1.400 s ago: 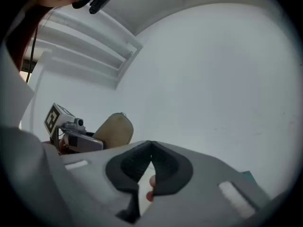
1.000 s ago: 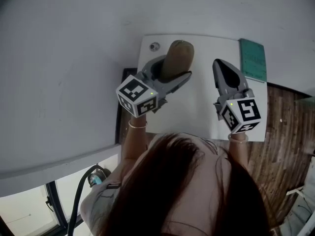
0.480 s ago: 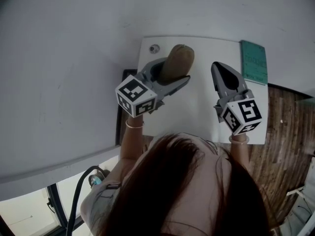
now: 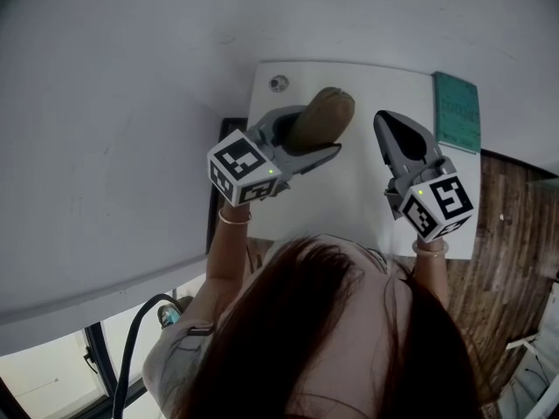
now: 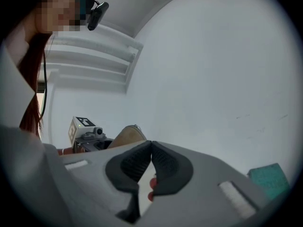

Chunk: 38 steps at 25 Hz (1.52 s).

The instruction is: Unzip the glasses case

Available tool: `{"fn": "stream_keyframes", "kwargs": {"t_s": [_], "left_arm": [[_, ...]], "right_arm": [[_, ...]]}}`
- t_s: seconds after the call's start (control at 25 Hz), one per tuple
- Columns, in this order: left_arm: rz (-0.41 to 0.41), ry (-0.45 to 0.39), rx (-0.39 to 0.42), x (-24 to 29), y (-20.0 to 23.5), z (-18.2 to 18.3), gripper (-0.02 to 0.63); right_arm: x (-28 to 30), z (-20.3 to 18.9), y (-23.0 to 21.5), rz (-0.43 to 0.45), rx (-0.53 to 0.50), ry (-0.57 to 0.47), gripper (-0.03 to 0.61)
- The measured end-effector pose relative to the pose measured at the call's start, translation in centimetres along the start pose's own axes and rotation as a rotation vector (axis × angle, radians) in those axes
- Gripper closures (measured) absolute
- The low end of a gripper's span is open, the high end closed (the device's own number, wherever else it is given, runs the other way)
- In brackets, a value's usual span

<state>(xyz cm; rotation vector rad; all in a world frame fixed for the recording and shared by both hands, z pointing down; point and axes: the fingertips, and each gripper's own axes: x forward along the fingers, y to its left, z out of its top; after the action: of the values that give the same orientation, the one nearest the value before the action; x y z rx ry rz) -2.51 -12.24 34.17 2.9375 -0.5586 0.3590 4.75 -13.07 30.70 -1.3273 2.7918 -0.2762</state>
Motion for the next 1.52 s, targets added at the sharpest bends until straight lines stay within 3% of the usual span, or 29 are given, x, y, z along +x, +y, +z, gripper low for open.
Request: {"fn": "stream_keyframes", "kwargs": {"t_s": [0.64,0.88,1.52], "left_arm": [[-0.143,0.116,0.034,-0.8,-0.5,-1.6,0.313],[-0.231,0.157,0.037,-1.0,-1.6,-1.9,0.313],[-0.341,0.286,0.076,-1.6,-3.0,-2.8,0.313]], "right_arm": [[1.0,-0.2,1.3,0.078,-0.011,0.035,0.574],[0.8,-0.2,1.8,0.125,-0.022,0.053,0.554],[0.6,-1.0,3.7,0.317,-0.023,0.13,0.517]]}}
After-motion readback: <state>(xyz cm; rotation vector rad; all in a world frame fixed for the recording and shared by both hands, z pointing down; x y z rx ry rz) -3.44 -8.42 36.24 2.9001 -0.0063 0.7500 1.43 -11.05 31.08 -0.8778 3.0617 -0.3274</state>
